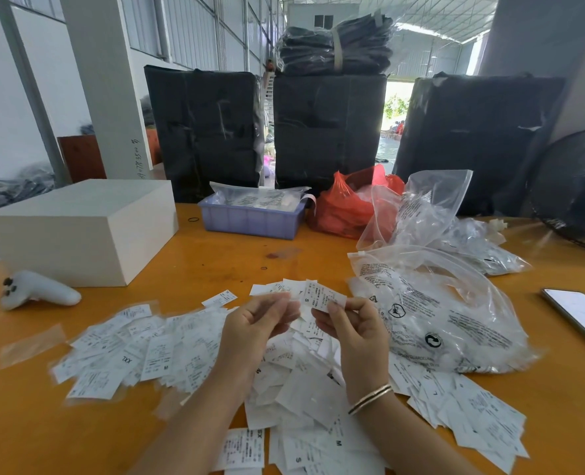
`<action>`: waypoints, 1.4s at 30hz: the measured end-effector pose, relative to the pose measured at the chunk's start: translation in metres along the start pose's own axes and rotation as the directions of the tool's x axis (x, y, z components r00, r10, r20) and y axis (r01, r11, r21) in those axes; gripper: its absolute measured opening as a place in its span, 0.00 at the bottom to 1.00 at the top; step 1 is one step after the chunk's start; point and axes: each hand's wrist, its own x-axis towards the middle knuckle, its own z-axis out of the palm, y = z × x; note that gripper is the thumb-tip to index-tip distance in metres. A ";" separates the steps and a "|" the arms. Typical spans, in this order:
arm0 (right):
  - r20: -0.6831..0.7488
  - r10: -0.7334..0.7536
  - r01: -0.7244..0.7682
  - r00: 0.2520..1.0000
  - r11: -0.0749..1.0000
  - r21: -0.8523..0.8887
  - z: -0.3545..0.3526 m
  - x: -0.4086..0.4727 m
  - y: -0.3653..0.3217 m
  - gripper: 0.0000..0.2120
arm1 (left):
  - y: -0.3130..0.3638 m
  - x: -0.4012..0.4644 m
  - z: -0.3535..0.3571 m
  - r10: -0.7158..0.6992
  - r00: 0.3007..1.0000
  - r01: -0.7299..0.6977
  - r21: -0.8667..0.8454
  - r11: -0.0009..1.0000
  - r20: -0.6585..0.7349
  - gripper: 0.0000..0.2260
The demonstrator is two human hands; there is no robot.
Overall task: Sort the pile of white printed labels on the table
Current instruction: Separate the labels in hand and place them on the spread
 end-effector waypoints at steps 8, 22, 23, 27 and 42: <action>-0.012 0.007 -0.007 1.000 1.000 0.001 -0.001 0.001 0.001 0.05 | 0.001 0.000 -0.001 -0.069 0.997 0.069 -0.035 0.997 0.026 0.09; 0.163 -0.036 0.078 0.986 0.962 -0.262 -0.002 -0.002 0.006 0.05 | 0.003 0.001 -0.002 -0.175 0.985 0.173 -0.142 0.975 -0.002 0.12; 0.169 -0.043 0.092 0.985 0.953 -0.289 -0.003 -0.002 0.006 0.05 | 0.003 0.001 -0.003 -0.178 0.984 0.174 -0.142 0.974 -0.018 0.12; 0.229 -0.017 0.100 0.973 0.929 -0.356 -0.001 -0.005 0.006 0.07 | 0.004 0.001 -0.004 -0.181 0.982 0.171 -0.168 0.971 -0.051 0.07; 0.207 0.041 0.032 0.978 0.940 -0.341 -0.002 -0.002 0.005 0.06 | 0.005 -0.004 0.002 -0.213 0.976 0.211 0.040 0.977 0.045 0.06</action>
